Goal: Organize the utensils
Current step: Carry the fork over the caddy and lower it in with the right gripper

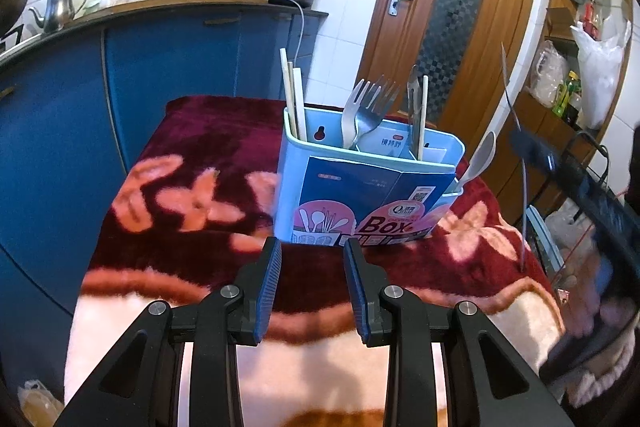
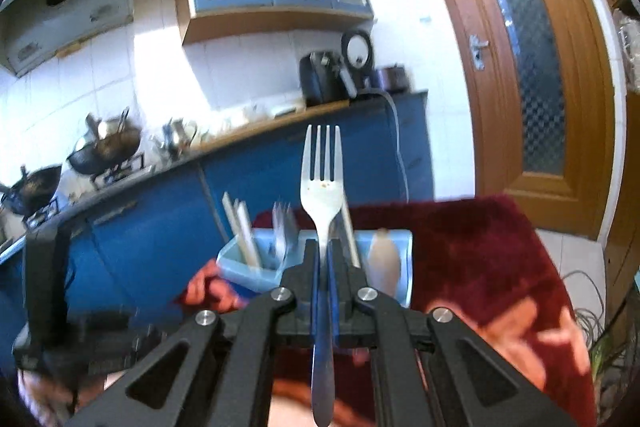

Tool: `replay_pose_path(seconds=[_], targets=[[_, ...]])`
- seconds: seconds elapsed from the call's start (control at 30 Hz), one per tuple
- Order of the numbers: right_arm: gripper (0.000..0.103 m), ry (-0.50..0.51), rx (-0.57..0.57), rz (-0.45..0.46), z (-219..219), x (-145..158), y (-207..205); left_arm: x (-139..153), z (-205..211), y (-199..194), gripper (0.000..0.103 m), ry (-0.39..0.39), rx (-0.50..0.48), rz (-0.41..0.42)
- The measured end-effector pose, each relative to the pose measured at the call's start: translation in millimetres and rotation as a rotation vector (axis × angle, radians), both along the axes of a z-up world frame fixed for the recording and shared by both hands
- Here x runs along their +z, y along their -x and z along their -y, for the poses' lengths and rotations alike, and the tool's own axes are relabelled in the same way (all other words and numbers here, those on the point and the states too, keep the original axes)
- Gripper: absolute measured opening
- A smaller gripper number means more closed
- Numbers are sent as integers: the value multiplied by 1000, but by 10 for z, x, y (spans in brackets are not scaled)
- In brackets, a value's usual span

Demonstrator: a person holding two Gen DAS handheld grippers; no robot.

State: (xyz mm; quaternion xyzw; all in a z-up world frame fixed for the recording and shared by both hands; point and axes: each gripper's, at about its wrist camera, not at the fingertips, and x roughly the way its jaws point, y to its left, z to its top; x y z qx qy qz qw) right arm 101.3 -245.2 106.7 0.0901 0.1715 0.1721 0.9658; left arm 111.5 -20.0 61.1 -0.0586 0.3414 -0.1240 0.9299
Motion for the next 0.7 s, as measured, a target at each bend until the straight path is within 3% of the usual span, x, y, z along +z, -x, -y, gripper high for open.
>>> replay_pose_path(seconds=[0.2,0.4,0.7], targets=[[6,-9,-78,84,-57,93,-388,-71,-18,-75,33,16,2,-11],[6,71,-164,151,-227,-29,-660,-126,-32,-132,33,26,-3,-18],[6,83,-176,130,-179,-265,-741,-157,-19,-161,33,36,-17,-19]])
